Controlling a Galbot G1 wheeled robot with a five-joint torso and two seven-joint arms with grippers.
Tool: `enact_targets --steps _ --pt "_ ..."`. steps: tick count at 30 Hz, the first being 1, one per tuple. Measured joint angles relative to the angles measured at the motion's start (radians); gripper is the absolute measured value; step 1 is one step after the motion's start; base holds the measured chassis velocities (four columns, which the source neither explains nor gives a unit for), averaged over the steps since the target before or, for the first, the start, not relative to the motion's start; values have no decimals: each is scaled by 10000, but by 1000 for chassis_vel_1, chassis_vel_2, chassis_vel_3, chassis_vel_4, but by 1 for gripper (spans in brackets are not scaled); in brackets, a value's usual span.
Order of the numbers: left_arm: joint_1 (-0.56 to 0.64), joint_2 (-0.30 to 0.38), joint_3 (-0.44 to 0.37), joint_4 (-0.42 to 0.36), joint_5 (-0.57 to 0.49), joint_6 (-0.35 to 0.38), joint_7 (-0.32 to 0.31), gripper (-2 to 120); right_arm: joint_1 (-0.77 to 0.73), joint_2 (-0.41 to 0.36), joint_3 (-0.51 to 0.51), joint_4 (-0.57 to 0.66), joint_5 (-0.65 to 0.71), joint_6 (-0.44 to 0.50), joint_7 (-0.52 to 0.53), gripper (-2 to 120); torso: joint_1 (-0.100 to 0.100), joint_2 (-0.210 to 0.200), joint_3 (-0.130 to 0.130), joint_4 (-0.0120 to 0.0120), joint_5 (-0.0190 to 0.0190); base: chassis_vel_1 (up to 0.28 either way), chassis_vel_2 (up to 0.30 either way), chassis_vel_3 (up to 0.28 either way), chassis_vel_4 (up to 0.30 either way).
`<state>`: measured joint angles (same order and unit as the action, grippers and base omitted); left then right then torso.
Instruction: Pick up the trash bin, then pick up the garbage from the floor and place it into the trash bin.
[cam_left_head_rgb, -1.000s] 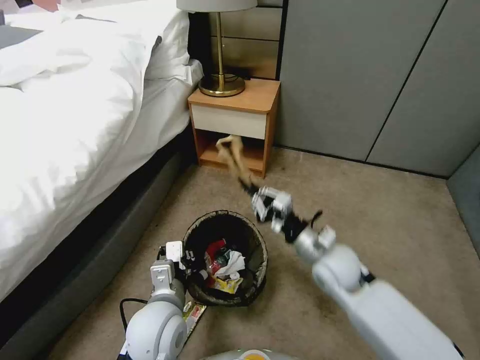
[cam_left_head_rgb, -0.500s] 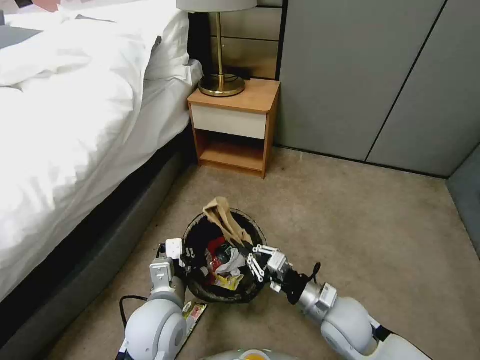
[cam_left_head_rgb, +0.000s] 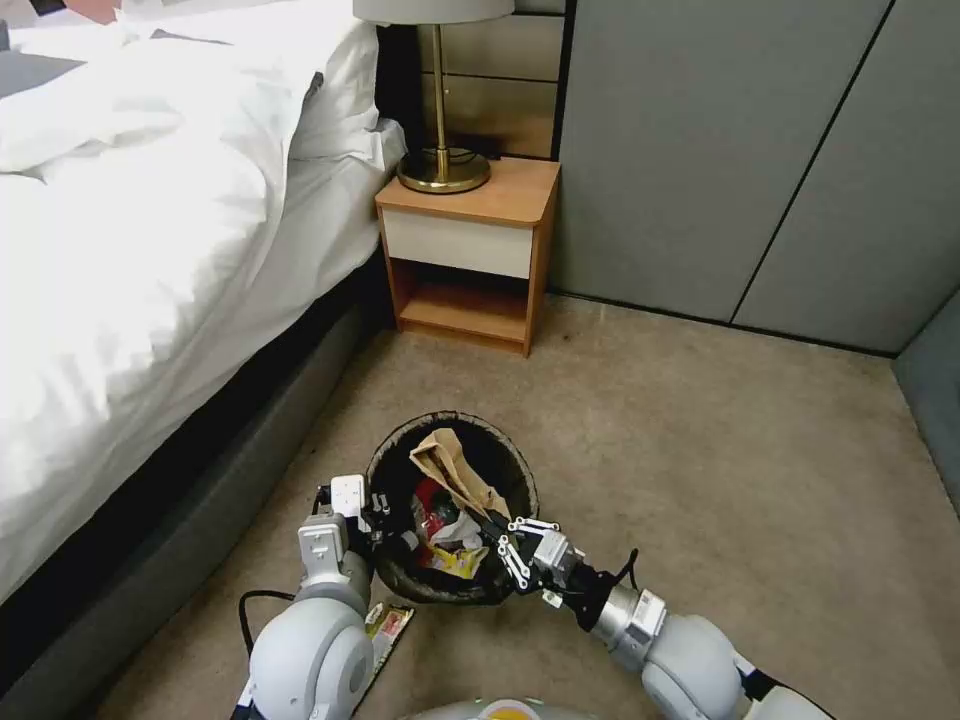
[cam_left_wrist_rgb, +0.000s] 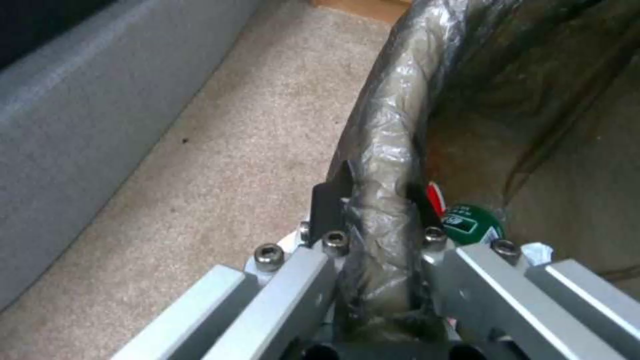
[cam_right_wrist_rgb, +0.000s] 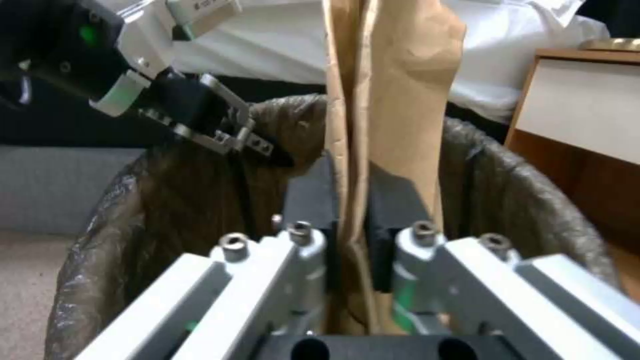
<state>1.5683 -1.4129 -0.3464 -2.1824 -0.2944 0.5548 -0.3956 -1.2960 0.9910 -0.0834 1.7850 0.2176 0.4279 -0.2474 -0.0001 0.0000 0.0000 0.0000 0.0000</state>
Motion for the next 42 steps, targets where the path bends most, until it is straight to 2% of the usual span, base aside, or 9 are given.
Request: enact_targets --steps 1,6,12,14,20,21,24,34,42 --pt "6 -25 20 0 13 0 0 0 17 38 -46 -48 -97 0 10 18 0 0 0 0 0 0 0 0 0" --pt "5 -49 39 -4 25 0 0 0 -18 60 -157 -68 -243 -10 12 30 0 0 0 0 0 0 0 0 0" --pt "6 -37 36 -72 28 0 -5 0 12 133 -97 -94 -425 30 -74 59 0 0 0 0 -2 0 0 0 0" --pt "20 -41 34 -72 35 -1 -5 0 -1 148 -95 -92 -431 31 -77 62 1 0 0 0 -1 0 0 0 0" --pt "4 -53 37 -72 73 -11 -1 0 -129 225 -129 -102 -563 104 -122 87 0 0 0 -1 0 0 0 0 0" --pt "4 -53 37 -72 73 -11 -1 0 -129 225 -129 -102 -563 104 -122 87 0 0 0 -1 0 0 0 0 0" --pt "-9 -51 38 -64 67 -11 0 0 -125 196 -127 -75 -567 110 -129 98 0 0 0 -1 0 0 0 0 0" --pt "-22 -29 65 44 68 -11 5 0 -73 245 29 1016 -581 78 77 100 0 0 0 0 -1 0 0 0 0" --pt "1 46 35 58 53 -13 14 0 -20 488 729 2558 -744 -214 1147 100 0 1 0 0 -1 0 0 0 0"
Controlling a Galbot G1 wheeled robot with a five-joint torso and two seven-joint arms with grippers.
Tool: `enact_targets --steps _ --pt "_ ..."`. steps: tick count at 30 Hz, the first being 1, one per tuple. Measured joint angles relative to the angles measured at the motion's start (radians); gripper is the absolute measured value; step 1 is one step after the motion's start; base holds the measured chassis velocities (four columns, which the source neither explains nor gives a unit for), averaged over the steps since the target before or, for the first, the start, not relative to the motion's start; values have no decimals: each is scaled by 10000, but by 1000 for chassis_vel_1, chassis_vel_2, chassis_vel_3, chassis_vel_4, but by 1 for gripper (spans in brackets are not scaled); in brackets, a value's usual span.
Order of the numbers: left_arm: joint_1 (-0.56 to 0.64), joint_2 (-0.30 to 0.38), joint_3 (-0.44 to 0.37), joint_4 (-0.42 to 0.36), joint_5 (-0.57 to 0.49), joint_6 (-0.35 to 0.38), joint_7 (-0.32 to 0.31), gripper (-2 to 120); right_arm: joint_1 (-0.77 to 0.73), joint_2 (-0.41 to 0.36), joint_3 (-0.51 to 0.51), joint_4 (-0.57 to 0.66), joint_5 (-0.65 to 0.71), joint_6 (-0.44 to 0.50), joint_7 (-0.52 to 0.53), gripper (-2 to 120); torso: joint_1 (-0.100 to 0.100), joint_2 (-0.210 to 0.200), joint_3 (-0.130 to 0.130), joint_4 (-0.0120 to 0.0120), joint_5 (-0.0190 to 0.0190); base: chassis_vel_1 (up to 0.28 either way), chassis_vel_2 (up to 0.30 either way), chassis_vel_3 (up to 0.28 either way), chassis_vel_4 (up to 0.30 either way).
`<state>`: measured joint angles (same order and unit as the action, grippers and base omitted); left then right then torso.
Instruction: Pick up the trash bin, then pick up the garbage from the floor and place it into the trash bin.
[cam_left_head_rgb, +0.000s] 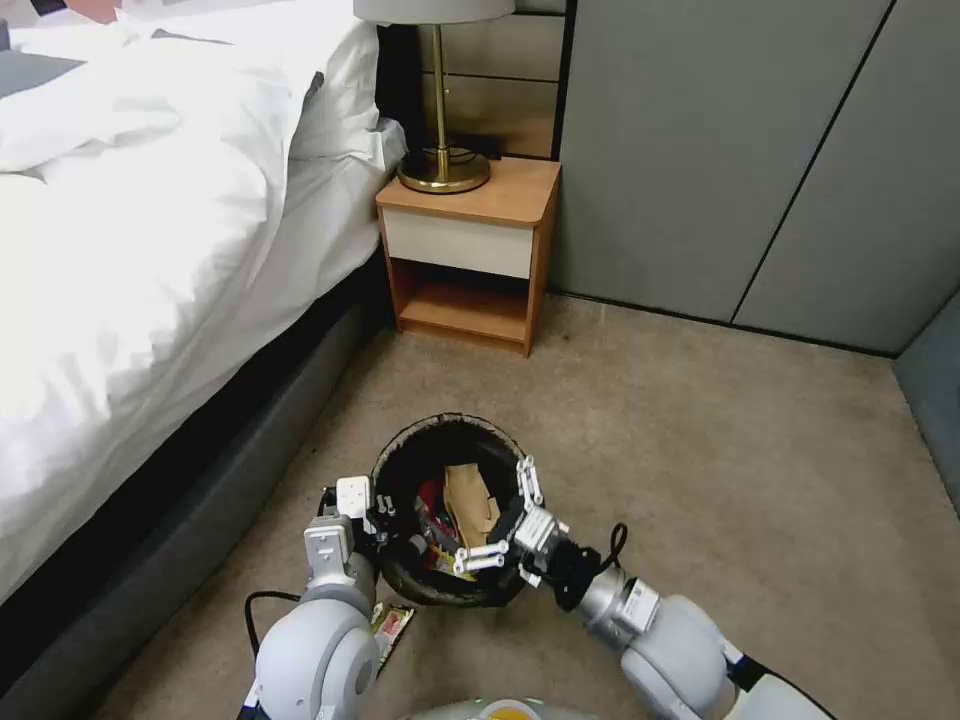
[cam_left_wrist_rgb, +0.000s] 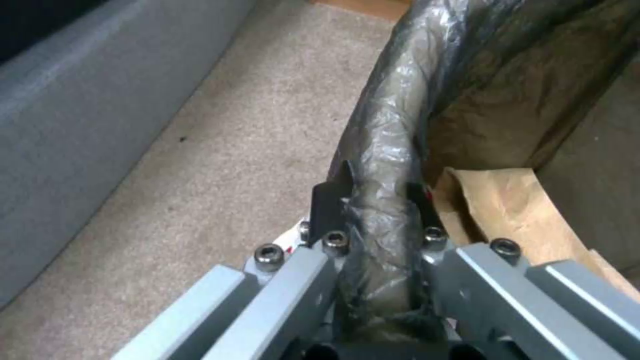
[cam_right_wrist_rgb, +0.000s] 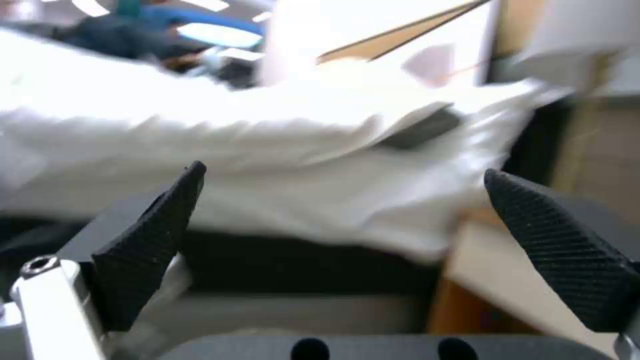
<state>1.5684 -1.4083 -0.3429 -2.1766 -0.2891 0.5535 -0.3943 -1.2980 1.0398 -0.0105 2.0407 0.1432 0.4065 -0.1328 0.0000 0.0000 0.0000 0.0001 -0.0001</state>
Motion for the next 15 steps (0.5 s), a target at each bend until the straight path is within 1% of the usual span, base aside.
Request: enact_targets --steps 2,3,6,7,9,10,13,15 --pt "13 10 -32 0 -4 -7 0 0 -204 232 391 268 -177 -101 612 100 0 0 0 2 0 0 0 0 0" --pt "13 10 -32 0 -4 -7 0 0 -204 232 391 268 -177 -101 612 100 0 0 0 2 0 0 0 0 0" --pt "8 38 -49 0 -22 -20 6 0 -908 977 1266 671 -308 -290 1723 100 0 0 0 -3 1 0 0 0 0" --pt "8 38 -49 0 -22 -20 6 0 -908 977 1266 671 -308 -290 1723 100 0 0 0 -3 1 0 0 0 0" --pt "-6 41 -45 41 -31 -31 10 0 -1628 1772 2075 844 -342 -280 2483 100 -1 0 0 -3 2 0 0 0 0" --pt "-6 41 -45 41 -31 -31 10 0 -1628 1772 2075 844 -342 -280 2483 100 -1 0 0 -3 2 0 0 0 0" --pt "0 13 -34 58 -29 -46 11 0 -2108 2072 2682 639 -509 43 2834 100 0 0 0 -1 1 0 0 0 0" --pt "4 7 -34 57 -29 -49 12 0 -2166 2100 2759 540 -546 135 2876 100 0 0 0 -2 1 0 0 0 0"
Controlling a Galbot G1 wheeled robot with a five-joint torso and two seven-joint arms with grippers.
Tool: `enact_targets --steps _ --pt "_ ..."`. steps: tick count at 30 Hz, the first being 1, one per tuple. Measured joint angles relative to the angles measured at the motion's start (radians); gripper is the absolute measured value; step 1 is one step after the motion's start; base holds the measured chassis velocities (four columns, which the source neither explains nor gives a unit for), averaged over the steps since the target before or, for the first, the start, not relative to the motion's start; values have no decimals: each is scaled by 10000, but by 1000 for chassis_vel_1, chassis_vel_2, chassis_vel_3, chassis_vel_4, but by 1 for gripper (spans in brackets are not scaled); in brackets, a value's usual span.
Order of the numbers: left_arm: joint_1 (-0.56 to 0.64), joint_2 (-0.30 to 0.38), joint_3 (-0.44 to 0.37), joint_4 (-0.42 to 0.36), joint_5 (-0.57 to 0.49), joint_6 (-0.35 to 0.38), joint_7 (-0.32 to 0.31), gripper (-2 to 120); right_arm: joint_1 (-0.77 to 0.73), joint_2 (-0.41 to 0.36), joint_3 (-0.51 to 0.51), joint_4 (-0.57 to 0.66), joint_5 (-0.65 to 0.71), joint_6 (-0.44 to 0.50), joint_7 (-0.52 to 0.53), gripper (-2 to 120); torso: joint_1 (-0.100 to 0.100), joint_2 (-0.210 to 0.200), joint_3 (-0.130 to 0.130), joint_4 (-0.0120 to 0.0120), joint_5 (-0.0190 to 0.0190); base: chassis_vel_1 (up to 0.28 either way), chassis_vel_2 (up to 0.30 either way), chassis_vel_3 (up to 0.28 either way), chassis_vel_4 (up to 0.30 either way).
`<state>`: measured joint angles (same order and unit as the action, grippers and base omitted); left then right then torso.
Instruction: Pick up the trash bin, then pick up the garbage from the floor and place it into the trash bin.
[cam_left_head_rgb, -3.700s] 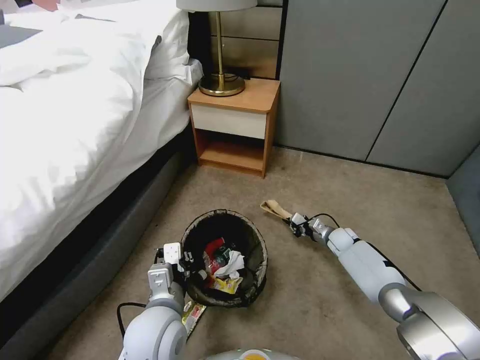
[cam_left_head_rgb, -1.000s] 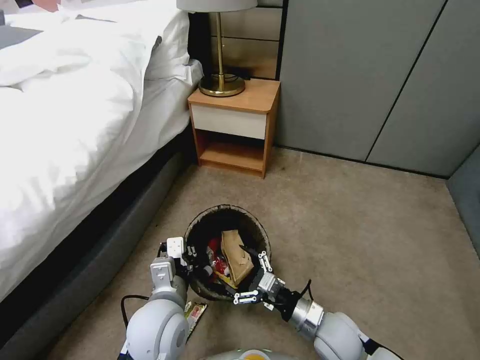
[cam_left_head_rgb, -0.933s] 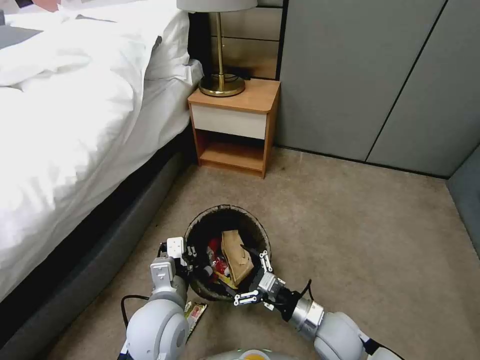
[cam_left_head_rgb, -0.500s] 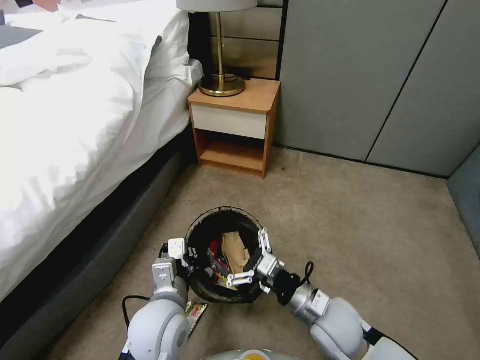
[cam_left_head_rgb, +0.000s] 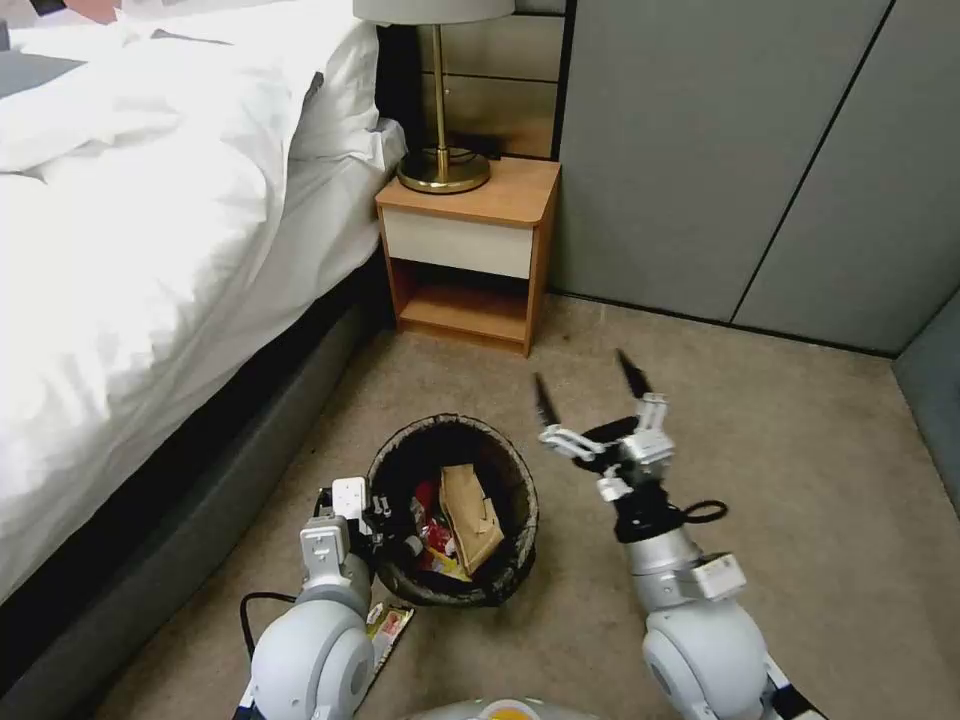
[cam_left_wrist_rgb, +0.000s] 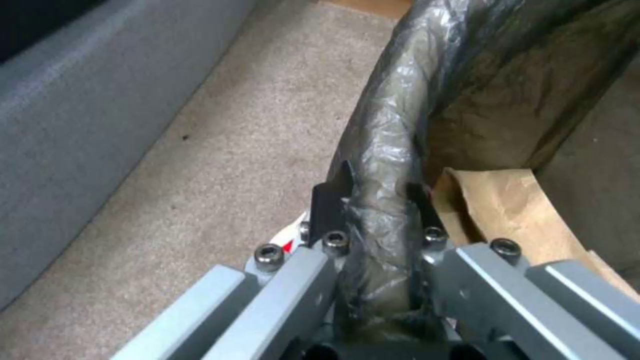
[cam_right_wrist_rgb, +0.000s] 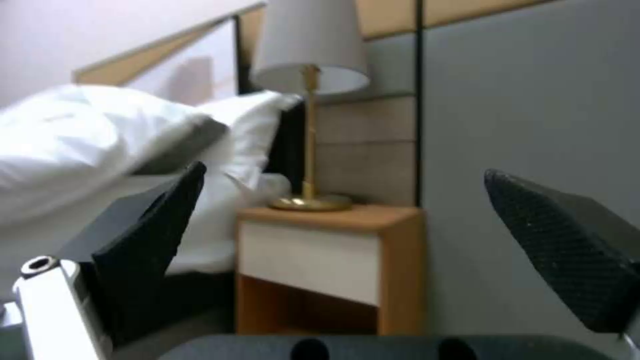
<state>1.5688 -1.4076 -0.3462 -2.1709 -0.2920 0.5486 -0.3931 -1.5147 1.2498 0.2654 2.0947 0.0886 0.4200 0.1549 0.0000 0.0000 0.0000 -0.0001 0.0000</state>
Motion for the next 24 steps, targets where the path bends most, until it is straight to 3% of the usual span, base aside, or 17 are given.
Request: enact_targets --steps 6,24 --pt "65 10 -53 -103 -12 -65 2 0 -364 247 261 -620 -227 456 244 100 0 0 0 1 0 0 0 0 0" --pt "135 -17 -75 -198 -8 -155 12 0 -99 424 -95 -913 -345 323 394 100 -1 0 0 1 0 8 11 8 10"
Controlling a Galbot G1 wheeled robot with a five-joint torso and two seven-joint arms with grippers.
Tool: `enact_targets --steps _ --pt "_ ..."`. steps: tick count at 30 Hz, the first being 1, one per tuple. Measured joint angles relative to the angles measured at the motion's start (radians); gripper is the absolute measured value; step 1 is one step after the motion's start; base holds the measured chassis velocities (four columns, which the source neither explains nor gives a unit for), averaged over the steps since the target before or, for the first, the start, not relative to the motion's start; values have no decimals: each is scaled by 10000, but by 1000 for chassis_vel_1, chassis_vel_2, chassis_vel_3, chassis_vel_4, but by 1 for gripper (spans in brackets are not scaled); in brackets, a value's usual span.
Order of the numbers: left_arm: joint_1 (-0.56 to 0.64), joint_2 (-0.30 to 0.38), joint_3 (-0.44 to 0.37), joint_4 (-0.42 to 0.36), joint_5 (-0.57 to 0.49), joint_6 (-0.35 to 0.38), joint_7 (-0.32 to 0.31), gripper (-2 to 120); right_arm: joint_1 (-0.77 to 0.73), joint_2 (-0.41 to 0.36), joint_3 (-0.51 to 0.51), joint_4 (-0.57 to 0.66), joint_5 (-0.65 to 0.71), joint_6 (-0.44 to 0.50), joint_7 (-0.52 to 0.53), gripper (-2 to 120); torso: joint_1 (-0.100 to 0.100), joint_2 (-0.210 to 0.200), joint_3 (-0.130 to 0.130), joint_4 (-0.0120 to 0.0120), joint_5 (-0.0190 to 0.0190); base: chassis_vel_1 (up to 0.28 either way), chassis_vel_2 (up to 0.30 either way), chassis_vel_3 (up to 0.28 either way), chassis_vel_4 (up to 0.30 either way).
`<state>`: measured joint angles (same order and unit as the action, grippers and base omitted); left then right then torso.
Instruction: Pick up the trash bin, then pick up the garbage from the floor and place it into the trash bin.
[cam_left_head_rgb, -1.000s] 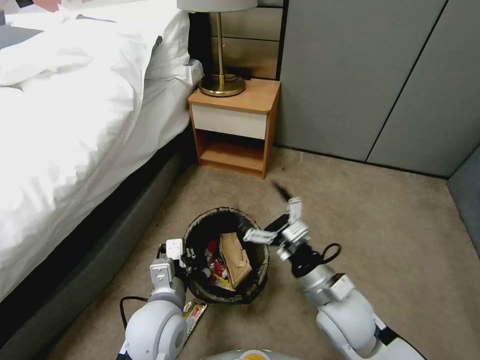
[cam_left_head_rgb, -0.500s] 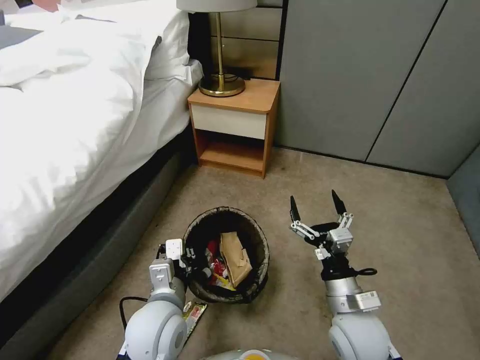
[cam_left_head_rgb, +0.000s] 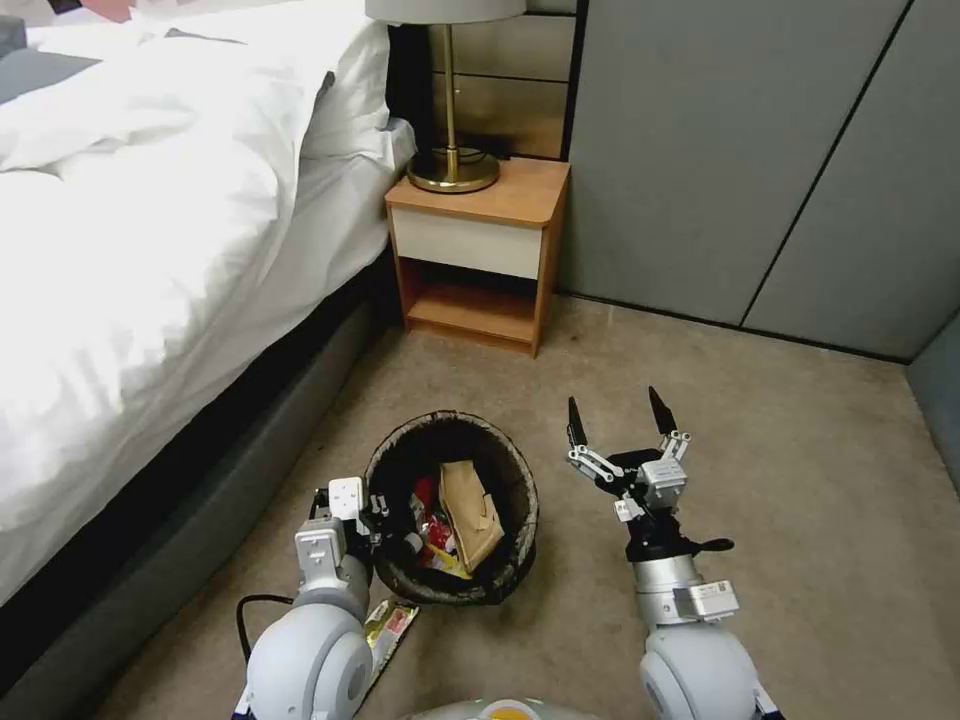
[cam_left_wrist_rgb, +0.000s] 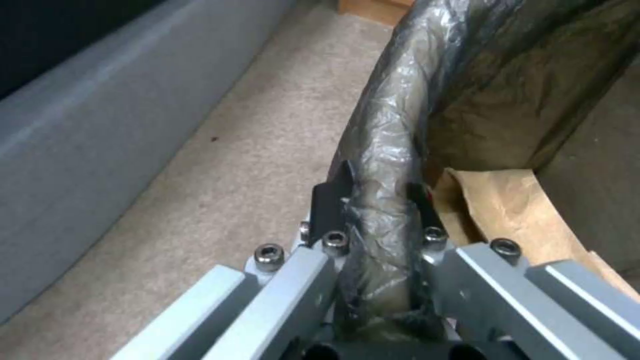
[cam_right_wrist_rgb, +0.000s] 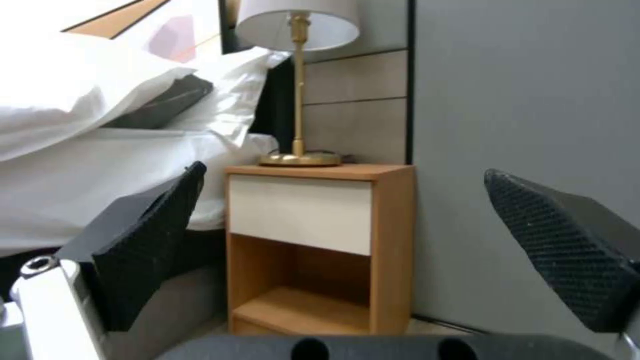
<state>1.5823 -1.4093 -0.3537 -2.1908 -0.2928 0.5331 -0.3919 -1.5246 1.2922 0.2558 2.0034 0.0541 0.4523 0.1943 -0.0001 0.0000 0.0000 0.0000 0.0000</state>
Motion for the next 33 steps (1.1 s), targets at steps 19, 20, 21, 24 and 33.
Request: enact_targets --steps 19,20,21,24,33 --pt "-20 174 -123 -30 -101 1 -2 0 206 -429 141 -326 374 171 -592 100 1 0 0 1 0 96 102 92 96" --pt "-20 175 -122 -38 -104 2 -2 0 217 -423 129 -331 381 156 -554 100 2 0 0 1 0 110 123 147 141" --pt "-20 179 -122 -42 -113 7 -2 0 238 -409 119 -348 381 132 -504 100 1 0 0 1 0 119 123 152 130" --pt "-23 184 -121 -43 -113 10 -4 0 257 -406 108 -391 375 117 -472 100 1 0 1 0 1 130 122 134 121" --pt "9 168 -107 -50 -107 12 -8 0 307 -395 87 -463 332 145 -487 100 2 0 0 0 0 128 129 111 125"
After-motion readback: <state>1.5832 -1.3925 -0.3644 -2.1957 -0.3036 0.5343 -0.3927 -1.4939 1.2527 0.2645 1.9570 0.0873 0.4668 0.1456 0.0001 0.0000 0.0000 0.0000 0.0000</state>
